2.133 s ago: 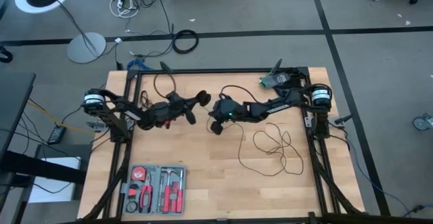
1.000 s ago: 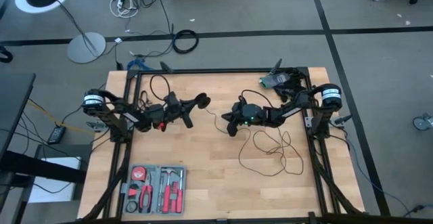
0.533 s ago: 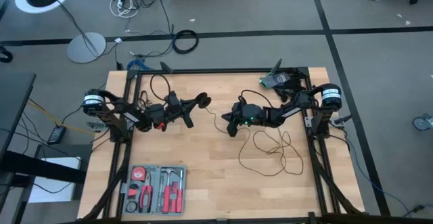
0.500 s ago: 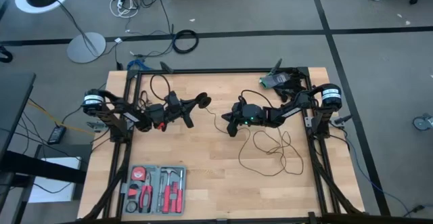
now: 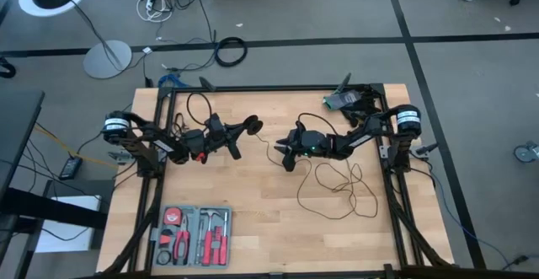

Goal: Coil cords
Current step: Coil the black wire on the spool

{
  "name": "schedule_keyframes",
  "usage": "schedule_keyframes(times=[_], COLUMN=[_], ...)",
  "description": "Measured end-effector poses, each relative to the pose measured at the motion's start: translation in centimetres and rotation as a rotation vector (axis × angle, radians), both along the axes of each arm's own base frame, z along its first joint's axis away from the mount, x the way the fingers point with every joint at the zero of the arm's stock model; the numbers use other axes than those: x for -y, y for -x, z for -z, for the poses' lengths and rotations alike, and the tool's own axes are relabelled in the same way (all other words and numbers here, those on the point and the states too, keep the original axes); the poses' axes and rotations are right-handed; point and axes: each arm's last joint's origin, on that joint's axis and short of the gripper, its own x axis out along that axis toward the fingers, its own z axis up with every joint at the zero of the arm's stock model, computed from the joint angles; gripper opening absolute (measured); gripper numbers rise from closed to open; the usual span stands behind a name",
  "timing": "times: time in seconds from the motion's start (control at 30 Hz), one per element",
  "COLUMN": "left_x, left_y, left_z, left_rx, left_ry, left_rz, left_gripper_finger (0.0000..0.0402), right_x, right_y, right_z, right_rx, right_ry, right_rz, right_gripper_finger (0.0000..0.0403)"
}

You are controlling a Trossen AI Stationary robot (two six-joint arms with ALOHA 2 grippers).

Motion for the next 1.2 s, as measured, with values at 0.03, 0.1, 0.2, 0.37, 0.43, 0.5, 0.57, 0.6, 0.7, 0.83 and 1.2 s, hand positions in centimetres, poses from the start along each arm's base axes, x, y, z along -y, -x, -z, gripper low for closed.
schedule_keyframes(times=[0.03, 0.1, 0.2, 0.37, 0.43, 0.5, 0.57, 0.6, 0.7, 0.83, 1.2], left_x=[0.0, 0.0, 0.0, 0.0, 0.0, 0.0, 0.0, 0.0, 0.0, 0.0, 0.0], left_y=[0.0, 0.0, 0.0, 0.0, 0.0, 0.0, 0.0, 0.0, 0.0, 0.0, 0.0], left_z=[0.0, 0.0, 0.0, 0.0, 0.0, 0.0, 0.0, 0.0, 0.0, 0.0, -0.1], left_rx=[0.000, -0.002, -0.002, -0.001, -0.002, -0.003, -0.002, -0.002, -0.002, -0.001, 0.012], left_ry=[-0.001, -0.004, -0.004, -0.003, -0.003, -0.003, -0.003, -0.003, -0.003, -0.004, -0.006], left_rz=[0.000, 0.000, 0.000, 0.000, 0.000, 0.000, 0.000, 0.000, 0.000, 0.000, 0.000], left_gripper_finger=[0.0003, 0.0003, 0.0003, 0.0003, 0.0003, 0.0003, 0.0003, 0.0003, 0.0003, 0.0004, 0.0004], right_x=[0.0, -0.2, -0.4, -0.2, -0.1, 0.0, 0.1, 0.2, 0.5, 0.8, 0.8], right_y=[-0.4, -1.0, -1.8, -2.4, -2.6, -2.6, -2.5, -2.5, -2.5, -2.5, -2.5], right_z=[0.1, 0.5, 1.5, 2.0, 2.0, 1.9, 2.0, 2.0, 2.0, 1.9, 1.8], right_rx=[0.016, 0.048, 0.040, 0.042, 0.045, 0.053, 0.042, 0.040, 0.044, 0.050, 0.072], right_ry=[-0.004, 0.006, 0.022, 0.010, 0.012, 0.019, 0.019, 0.020, 0.020, 0.021, 0.013], right_rz=[-0.015, -0.037, -0.058, -0.046, -0.044, -0.025, 0.003, 0.013, 0.025, 0.031, 0.030], right_gripper_finger=[0.0131, 0.0141, 0.0152, 0.0153, 0.0152, 0.0149, 0.0141, 0.0133, 0.0101, 0.0051, 0.0007])
